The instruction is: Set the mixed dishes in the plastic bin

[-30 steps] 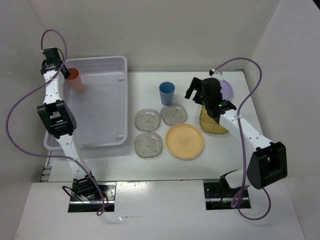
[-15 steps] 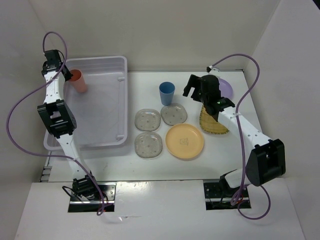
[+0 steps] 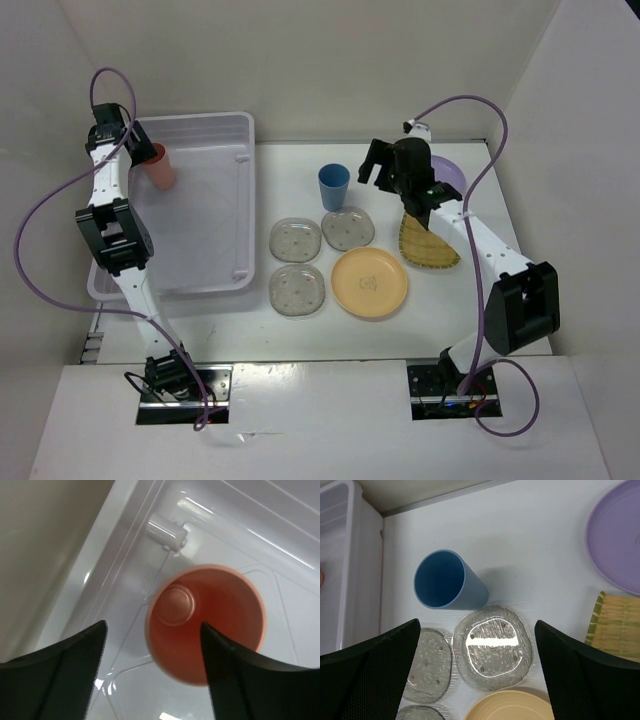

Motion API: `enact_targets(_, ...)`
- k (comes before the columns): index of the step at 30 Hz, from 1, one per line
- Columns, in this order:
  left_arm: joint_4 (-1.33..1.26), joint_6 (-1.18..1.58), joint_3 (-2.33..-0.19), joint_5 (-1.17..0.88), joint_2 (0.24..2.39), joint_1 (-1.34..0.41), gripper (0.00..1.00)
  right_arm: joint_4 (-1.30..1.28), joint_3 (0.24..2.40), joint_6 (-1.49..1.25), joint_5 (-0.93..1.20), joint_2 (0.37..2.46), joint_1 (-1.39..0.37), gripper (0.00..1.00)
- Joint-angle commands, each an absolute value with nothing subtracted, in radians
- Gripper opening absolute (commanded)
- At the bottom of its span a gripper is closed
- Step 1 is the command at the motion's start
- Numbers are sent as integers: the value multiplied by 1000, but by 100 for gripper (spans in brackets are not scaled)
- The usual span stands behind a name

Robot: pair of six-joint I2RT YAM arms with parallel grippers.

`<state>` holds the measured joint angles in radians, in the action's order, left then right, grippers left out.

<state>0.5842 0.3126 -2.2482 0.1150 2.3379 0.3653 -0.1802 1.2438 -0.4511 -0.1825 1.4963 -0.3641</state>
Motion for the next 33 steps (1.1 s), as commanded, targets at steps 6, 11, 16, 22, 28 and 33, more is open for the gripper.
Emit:
enact_targets(6, 638, 273, -2264, 170, 2123, 330, 100, -195, 1365, -420, -156, 1563, -379, 99)
enact_targets(11, 647, 229, -2238, 161, 1929, 276, 100, -195, 1379, -407, -176, 1583, -379, 99)
enact_targets(16, 627, 166, -2220, -103, 1789, 181, 100, -249, 1428, -419, -270, 1583, -379, 99)
enact_targets(22, 548, 201, -2183, -445, 1770, -55, 100, -259, 1404, -474, -316, 1540, -309, 99)
enact_targets(28, 495, 196, -2138, -314, 1897, -290, 100, -259, 1278, -508, -345, 1453, -246, 99)
enact_targets(33, 495, 219, -2163, -65, 2023, -392, 100, -238, 1186, -518, -291, 1376, -202, 99)
